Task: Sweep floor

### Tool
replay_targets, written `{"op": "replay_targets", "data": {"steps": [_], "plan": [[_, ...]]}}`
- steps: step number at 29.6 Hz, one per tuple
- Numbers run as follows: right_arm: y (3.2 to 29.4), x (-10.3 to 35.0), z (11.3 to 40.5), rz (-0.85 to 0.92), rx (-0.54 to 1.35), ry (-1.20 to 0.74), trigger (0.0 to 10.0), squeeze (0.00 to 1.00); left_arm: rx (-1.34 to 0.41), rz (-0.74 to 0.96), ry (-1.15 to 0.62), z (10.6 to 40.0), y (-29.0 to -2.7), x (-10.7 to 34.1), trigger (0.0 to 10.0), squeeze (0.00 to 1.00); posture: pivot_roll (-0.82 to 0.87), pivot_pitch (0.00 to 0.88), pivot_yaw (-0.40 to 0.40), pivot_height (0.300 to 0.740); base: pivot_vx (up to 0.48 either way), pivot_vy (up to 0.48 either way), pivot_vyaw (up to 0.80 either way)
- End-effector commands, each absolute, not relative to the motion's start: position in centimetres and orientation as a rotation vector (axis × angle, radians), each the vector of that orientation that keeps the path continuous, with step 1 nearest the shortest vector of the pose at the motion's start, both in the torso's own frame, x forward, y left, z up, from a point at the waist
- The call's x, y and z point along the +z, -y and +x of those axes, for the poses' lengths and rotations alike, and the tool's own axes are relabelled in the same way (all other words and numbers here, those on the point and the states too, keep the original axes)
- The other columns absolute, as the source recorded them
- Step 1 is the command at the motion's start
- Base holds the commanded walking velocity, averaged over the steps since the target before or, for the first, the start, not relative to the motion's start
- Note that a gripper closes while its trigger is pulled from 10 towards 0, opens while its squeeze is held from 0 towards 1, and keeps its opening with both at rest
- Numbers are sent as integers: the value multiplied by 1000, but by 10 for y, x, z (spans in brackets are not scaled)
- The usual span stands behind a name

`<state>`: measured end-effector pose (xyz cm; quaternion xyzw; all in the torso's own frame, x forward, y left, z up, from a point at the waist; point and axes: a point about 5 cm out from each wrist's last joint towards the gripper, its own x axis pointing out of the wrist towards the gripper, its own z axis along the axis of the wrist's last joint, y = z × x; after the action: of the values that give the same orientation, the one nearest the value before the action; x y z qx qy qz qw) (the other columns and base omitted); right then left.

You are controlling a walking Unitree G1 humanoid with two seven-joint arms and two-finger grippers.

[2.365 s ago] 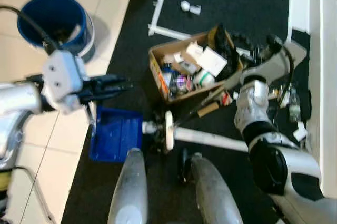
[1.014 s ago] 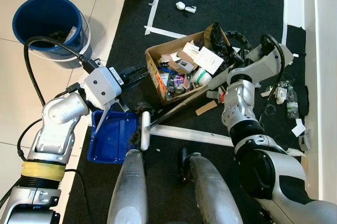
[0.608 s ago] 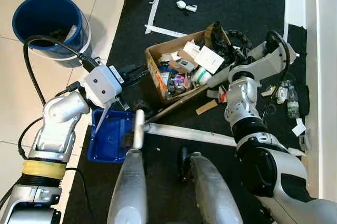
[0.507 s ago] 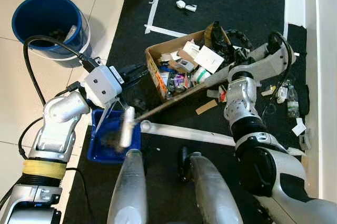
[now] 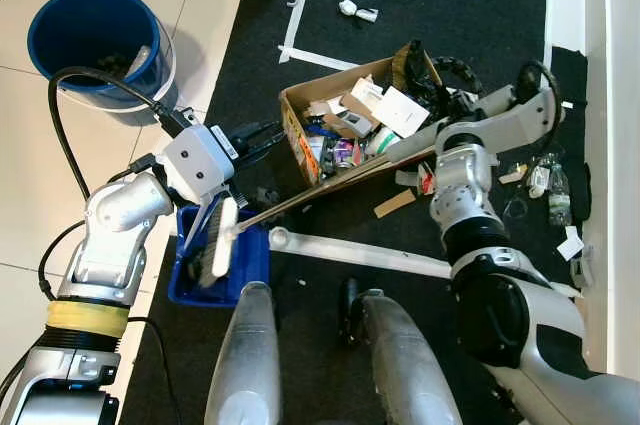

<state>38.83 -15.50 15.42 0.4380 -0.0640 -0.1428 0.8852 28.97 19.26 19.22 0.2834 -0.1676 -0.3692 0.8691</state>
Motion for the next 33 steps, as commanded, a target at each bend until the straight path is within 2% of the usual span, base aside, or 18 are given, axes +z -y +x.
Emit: {"op": "replay_targets", "data": {"steps": [1,9,16,17,27,31,33], "plan": [[168,155,388,1000,-355,150,10000,0,-799,592,411,286,-180,189,10000,0,170,379,-146,740,0,0,0],[192,169,391,1030,-400,213,10000,0,-800,581,410,286,-179,186,10000,0,167,368,-142,740,0,0,0],[207,174,391,970,-407,243,10000,0,-799,576,410,286,-177,184,10000,0,168,357,-142,740,0,0,0],[210,182,391,887,-370,279,10000,0,-787,574,410,285,-179,184,10000,0,166,356,-140,740,0,0,0],[190,202,393,744,-185,388,10000,0,-771,573,403,282,-182,182,10000,0,174,352,-141,740,0,0,0],[175,213,391,648,-78,450,10000,0,-746,569,381,276,-190,180,10000,0,179,350,-138,740,0,0,0],[165,217,390,547,-21,477,10000,0,-723,565,359,272,-197,176,10000,0,182,350,-137,740,0,0,0]]}}
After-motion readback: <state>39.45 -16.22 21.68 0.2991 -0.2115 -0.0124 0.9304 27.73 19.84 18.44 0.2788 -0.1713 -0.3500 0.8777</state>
